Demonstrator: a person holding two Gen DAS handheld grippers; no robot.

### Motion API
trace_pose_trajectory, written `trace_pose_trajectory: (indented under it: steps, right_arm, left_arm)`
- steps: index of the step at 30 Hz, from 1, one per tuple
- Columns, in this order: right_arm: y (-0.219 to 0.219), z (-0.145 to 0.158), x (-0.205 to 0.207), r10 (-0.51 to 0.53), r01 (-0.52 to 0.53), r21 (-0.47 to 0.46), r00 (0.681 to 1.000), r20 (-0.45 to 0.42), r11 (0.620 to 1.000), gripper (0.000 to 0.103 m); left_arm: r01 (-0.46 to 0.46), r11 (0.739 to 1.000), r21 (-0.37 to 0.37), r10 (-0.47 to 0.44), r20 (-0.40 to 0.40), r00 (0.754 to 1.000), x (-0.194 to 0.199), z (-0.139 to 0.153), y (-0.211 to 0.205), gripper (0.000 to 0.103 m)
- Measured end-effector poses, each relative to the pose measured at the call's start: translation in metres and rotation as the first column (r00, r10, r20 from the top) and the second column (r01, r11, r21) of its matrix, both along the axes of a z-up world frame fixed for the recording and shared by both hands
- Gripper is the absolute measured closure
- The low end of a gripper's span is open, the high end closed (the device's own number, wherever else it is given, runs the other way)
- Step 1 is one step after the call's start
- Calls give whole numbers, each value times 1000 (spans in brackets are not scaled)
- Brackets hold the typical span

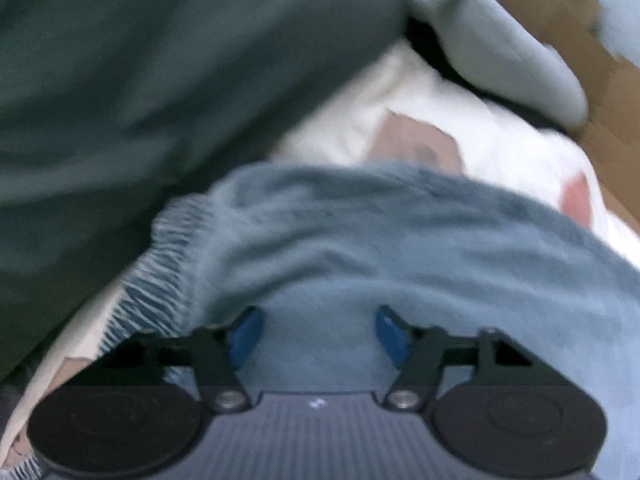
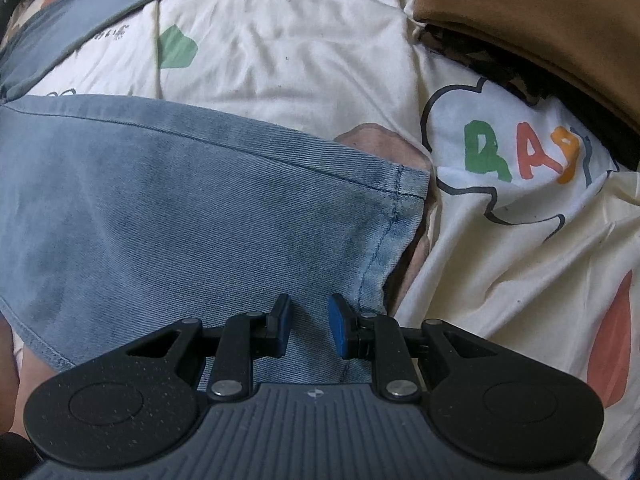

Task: Fold clothes
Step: 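Open the left gripper and lift it off the jeans waistband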

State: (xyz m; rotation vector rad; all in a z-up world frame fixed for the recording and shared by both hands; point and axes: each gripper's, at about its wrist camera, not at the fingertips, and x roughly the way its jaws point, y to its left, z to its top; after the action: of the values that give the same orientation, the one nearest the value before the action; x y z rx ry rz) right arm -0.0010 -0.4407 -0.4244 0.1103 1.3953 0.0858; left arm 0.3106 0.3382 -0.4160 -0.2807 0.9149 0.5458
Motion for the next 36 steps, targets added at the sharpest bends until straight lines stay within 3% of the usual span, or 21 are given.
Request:
trace_pose_trajectory:
  steps: [3,8,10,11,12,14,18,21,24,30,33,36]
  right_arm:
    - [-1,0,2,6,-6,6,1000,-8,1000,77]
    - [-2,0,2,-15,15,8,1000,-6,1000,77]
    - [-2,-1,0,-38,38,8,999,-2,999,77]
    - [-2,-1,0,-52,52,8,999,1,999,77]
    - [-2,-1,-1,-62,62,7,998,4,998,77]
    - [-3,-1,-2,-66,66,3,998,5,998,77]
    - [-5,-1,-1,-79,79,6,997,-3,997,77]
    - [-4,-1,-2,-89,89,-3,996,-3,996,77]
    - [5,-2,2,-98,98,-11,995,-1,995,76]
    - [9,-3,3,-91,91,-17,996,2,996,76]
    - [6,-1,1,-82,81,-23,997,-13,996,76]
    - [8,-1,7,-79,78,-33,996,-45,996,76]
  left_arm:
    - [-63,997,-42,64,23,998,0,-2,21,63]
    - [-115,991,-75,118,35,992,5,-4,38,75]
    - [-174,978,-113,180,44,983,7,-3,48,87]
    - [-214,967,-139,222,49,974,7,-3,55,98]
    - [-253,953,-166,265,54,963,7,-2,63,100]
    - [-286,934,-213,301,42,953,11,-4,75,100]
    - [-269,942,-199,275,6,961,22,-8,85,100]
    - [-285,927,-242,296,9,955,20,-15,96,99]
    - [-236,946,-223,236,-27,971,25,-11,97,100]
    - [-156,940,-302,152,-37,988,0,9,103,100]
    - [-57,974,-220,56,-15,998,-21,32,88,89]
    - [-48,980,-192,38,-54,998,-49,47,82,86]
